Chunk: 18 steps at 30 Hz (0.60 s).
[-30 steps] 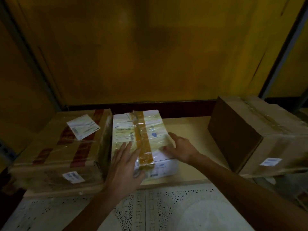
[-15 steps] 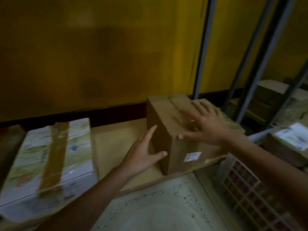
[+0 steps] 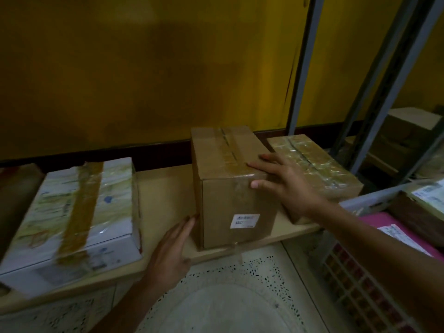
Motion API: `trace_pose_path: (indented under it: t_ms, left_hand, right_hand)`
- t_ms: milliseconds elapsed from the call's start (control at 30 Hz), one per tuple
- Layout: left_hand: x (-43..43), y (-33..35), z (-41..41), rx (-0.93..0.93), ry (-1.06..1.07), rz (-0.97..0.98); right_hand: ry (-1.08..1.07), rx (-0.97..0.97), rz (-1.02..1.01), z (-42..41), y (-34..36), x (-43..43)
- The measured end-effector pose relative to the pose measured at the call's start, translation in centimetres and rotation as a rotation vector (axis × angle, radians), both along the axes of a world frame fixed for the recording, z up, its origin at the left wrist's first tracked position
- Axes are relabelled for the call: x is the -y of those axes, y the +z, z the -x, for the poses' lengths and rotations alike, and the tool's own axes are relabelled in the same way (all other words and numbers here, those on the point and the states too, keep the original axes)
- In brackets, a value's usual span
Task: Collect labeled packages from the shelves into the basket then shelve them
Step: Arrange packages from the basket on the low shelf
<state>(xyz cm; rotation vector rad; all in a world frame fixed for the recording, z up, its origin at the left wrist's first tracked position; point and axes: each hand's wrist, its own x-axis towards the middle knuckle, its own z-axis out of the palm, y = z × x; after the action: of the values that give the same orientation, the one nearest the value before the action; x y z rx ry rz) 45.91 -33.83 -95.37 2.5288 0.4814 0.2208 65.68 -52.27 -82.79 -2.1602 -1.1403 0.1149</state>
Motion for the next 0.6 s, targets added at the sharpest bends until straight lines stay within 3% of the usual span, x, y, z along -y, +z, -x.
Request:
trace_pose_path:
  t_ms: [67, 167, 300, 333, 433, 600]
  left_hand:
    - [-0.1, -0.2, 0.9, 0.032, 0.062, -0.060]
    - [-0.5, 0.0, 0.9, 0.231, 0.222, 0.017]
    - [-0.4, 1.6, 0.1, 0.280, 0.513, 0.429]
    - [-0.4, 2.8, -0.2, 0.371, 0.557, 0.479]
    - [-0.5, 8.0, -1.5, 0.655, 0.601, 0.503]
    - [-1.2, 10.9, -1.5, 0.672, 0.531, 0.452]
  right_hand:
    - [0.051, -0.131, -0.080, 0.3, 2.0, -0.9]
    - [0.139, -0.247, -0.139, 1.2, 5.3, -2.0]
    - [0.130, -0.358, -0.270, 2.2, 6.8, -3.1]
    - [0.115, -0.415, -0.295, 2.4, 6.6, -3.0]
    - [0.158, -0.507, -0.266, 3.6, 5.2, -3.0]
    - [0.136, -0.446, -0.360, 4.8, 3.0, -4.0]
